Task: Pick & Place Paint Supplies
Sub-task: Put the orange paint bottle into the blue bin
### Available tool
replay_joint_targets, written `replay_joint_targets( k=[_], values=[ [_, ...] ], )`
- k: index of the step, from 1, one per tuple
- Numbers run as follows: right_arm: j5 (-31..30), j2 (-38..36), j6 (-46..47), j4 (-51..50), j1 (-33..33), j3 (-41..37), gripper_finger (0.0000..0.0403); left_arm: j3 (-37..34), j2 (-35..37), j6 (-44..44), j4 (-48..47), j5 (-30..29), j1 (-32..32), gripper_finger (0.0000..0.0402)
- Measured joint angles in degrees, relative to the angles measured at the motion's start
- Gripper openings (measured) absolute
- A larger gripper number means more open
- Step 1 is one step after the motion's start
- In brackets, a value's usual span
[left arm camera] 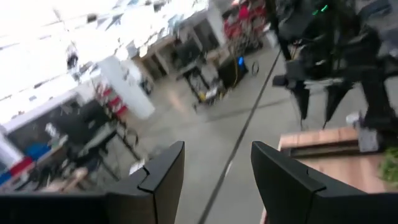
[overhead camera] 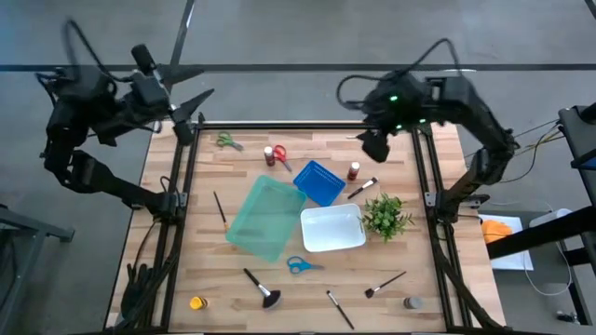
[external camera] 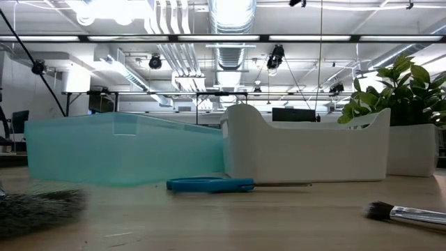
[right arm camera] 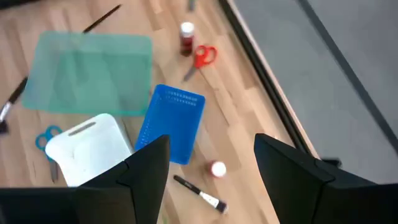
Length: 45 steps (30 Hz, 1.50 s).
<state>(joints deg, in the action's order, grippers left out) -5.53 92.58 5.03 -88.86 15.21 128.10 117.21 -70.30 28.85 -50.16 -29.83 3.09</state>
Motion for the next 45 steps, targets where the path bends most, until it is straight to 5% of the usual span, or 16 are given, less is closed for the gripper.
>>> replay_joint_targets(
  k=[10, 26, 45],
  values=[
    [-0.02, -1.22, -9.86, 2.54, 1.76, -21.87, 0.0233, -0.26, -3.02, -3.85, -5.23, -2.33, 0.07, 0.0194],
    [7.98, -20.52, -30.58, 33.69, 7.13, -63.01, 0.0233, -0.35, -4.83, -6.89, -5.58, -2.36, 0.04, 0.0194],
    [12.80, -8.46, -36.30, 42.21, 13.67, -64.23, 0.0233, -0.54, -4.92, -10.77, -7.33, -2.33, 0.02, 0.0194]
  ],
)
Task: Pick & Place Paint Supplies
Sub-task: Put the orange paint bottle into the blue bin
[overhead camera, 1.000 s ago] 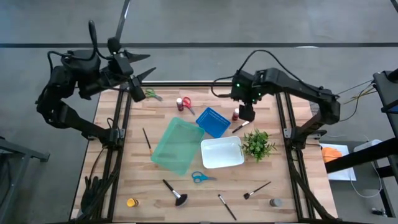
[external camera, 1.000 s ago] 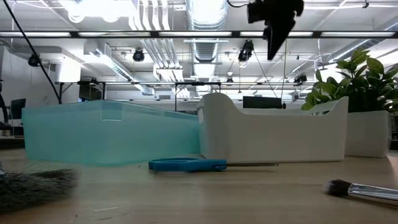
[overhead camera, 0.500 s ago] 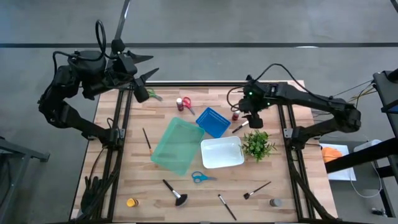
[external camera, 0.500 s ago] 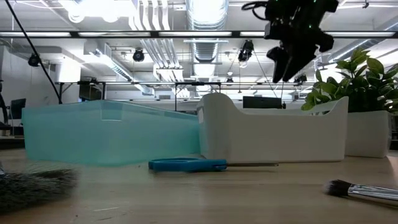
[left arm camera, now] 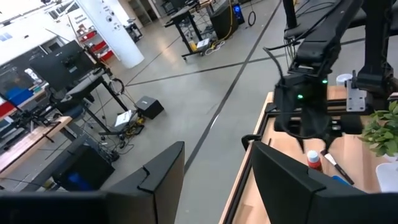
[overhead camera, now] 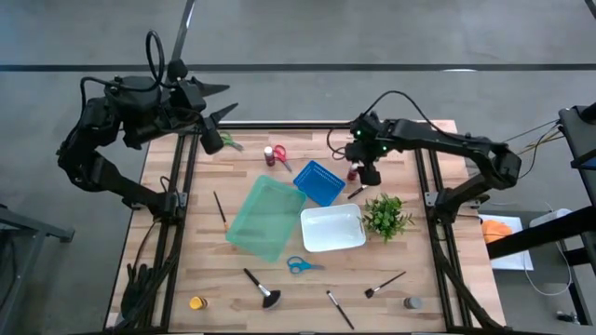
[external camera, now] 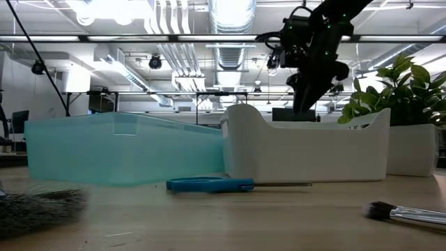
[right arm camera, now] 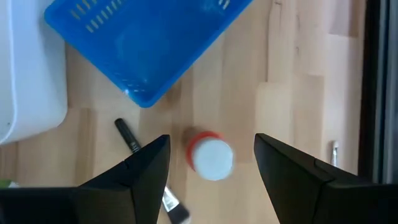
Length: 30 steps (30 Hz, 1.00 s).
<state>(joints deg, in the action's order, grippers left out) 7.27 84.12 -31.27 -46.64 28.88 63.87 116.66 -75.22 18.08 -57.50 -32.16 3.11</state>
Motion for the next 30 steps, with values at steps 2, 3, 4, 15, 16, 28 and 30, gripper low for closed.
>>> replay_joint_targets(
  k=[2, 3, 4, 15, 16, 28, 30],
  values=[
    [1.50, 0.58, -0.16, -0.18, 0.97, 0.02, 0.0233, 0.00, 0.00, -0.15, -0.30, 0.02, 0.00, 0.0194],
    [1.84, 0.92, -0.42, -0.12, 1.32, -0.19, 0.0233, 0.00, 0.00, -0.17, -0.41, 0.01, 0.00, 0.0194],
    [1.90, 1.16, -0.54, -0.07, 1.36, -0.43, 0.0233, 0.00, 0.00, -0.17, -0.39, 0.01, 0.00, 0.0194],
    [1.76, 2.18, 0.49, 3.25, 1.58, -3.84, 0.0233, 0.00, 0.00, -0.54, -0.87, 0.13, 0.00, 0.0194],
    [1.75, 2.18, 0.54, 3.54, 1.58, -3.86, 0.0233, 0.00, 0.00, -0.54, -0.88, 0.22, 0.00, 0.0194],
    [0.22, 2.36, 0.84, 4.16, 1.56, -5.53, 0.0233, 0.00, 0.00, -1.48, -1.27, 0.39, 0.00, 0.0194],
    [0.14, 2.36, 0.88, 4.24, 1.55, -5.68, 0.0233, 0.00, 0.00, -1.53, -1.27, 0.39, 0.00, 0.0194]
  ],
)
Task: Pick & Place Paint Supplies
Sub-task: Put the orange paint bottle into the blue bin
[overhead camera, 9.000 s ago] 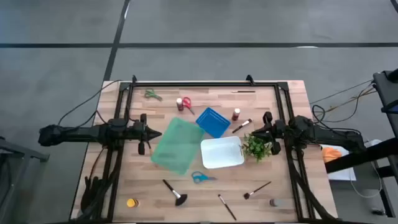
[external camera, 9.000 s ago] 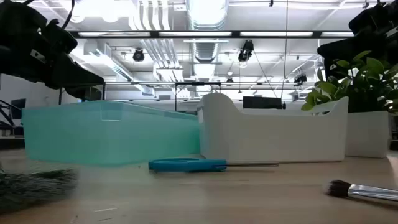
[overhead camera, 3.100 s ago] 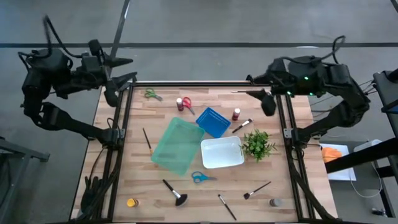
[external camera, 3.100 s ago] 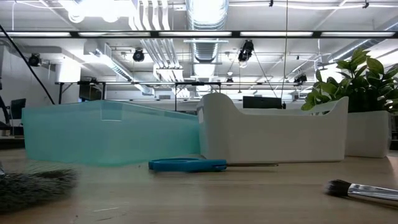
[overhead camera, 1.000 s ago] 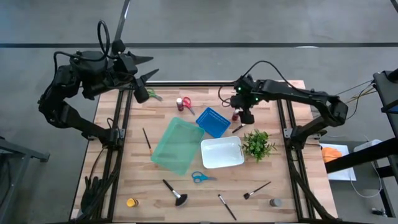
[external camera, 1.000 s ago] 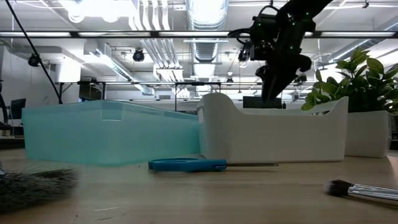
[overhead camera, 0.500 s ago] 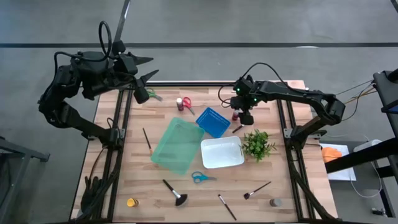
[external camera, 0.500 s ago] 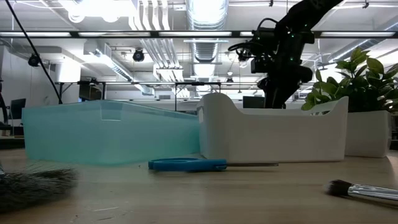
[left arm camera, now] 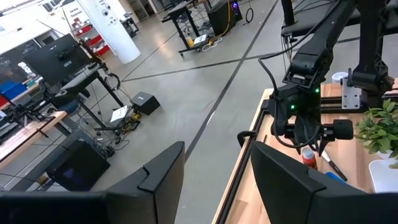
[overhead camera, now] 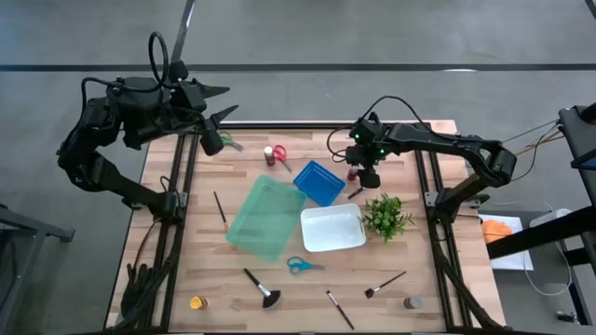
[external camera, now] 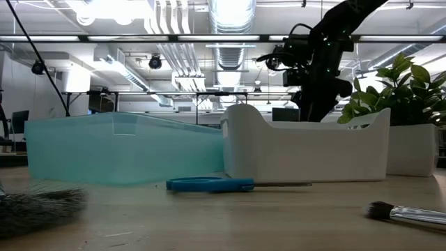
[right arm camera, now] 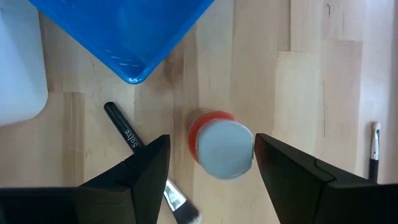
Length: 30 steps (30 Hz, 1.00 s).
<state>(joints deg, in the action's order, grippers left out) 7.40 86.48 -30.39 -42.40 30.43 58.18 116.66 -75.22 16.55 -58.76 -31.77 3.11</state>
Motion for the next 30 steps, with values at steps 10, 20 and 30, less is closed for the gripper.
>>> replay_joint_targets(
  k=[10, 20, 30],
  values=[
    [-1.42, 0.00, 0.69, 2.23, -0.04, 0.37, 0.0217, 0.00, 0.00, -0.55, 0.02, 0.07, 0.00, 0.0194],
    [-1.40, 0.00, 1.68, 2.04, -0.04, -0.21, 0.0111, 0.00, 0.00, -0.56, 0.04, 0.39, 0.00, 0.0194],
    [-1.54, -0.22, 5.56, -0.74, -0.07, 5.76, 0.0110, 0.00, 0.00, -0.78, -0.20, 0.39, 0.00, 0.0194]
  ],
)
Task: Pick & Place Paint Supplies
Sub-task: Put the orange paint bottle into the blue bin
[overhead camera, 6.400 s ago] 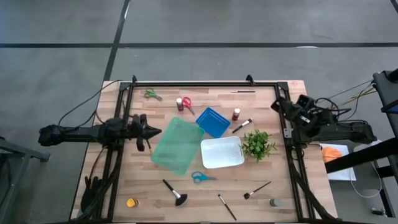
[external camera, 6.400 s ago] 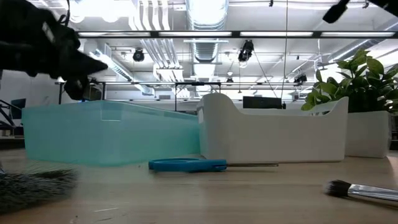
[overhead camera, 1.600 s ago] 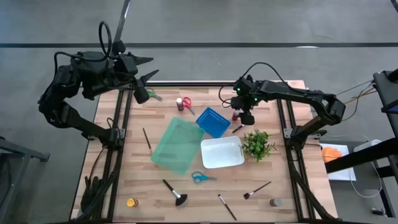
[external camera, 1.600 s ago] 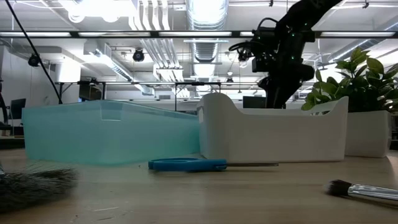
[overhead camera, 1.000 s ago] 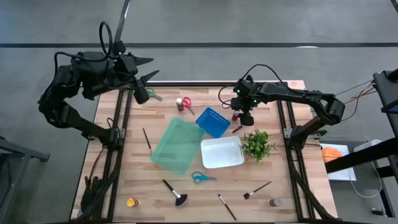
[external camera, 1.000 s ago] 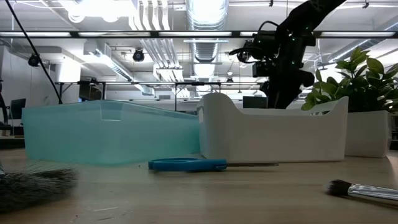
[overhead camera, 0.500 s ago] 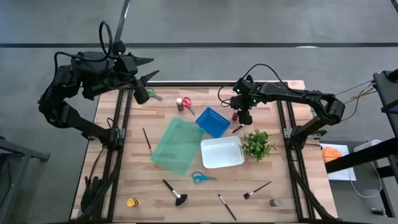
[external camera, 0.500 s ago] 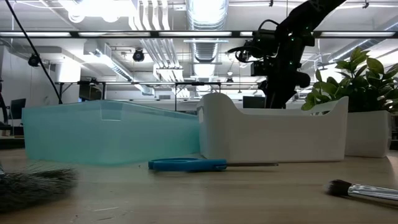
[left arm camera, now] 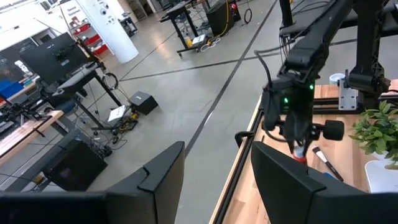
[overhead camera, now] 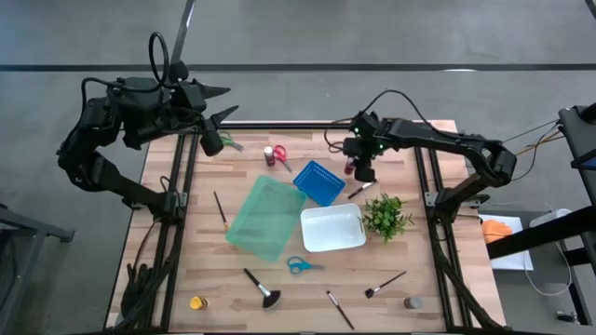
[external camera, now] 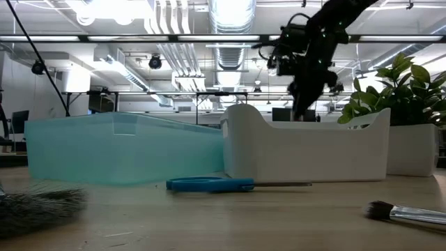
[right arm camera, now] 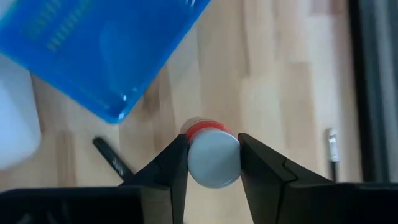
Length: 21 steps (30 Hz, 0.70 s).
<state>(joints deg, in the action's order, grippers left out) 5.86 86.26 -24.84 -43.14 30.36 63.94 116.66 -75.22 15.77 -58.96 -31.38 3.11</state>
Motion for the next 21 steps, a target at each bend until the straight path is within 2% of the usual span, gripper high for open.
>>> replay_joint_targets(
  k=[6, 10, 12, 15, 21],
  values=[
    [6.07, 0.12, 4.57, -3.43, -2.99, 11.88, 0.0110, 0.00, 0.00, -0.89, -1.38, -0.06, -0.01, 0.0194],
    [6.18, 3.36, 5.41, -6.02, -7.89, 19.12, 0.0110, 0.00, -0.04, -1.29, -1.51, -0.07, 0.00, 0.0194],
    [5.45, 6.33, 5.70, -7.94, -10.30, 22.18, 0.0110, 0.00, -0.04, -1.29, -1.52, -0.07, -0.01, 0.0194],
    [0.82, 10.99, 5.38, -10.72, -12.86, 25.72, 0.0110, 0.00, -0.04, -1.29, -1.53, -0.07, -0.01, 0.0194],
    [-1.39, 16.71, 6.49, -10.75, -12.98, 28.02, 0.0110, 0.00, -0.04, -2.48, -2.64, 0.82, -0.02, 0.0194]
  ],
)
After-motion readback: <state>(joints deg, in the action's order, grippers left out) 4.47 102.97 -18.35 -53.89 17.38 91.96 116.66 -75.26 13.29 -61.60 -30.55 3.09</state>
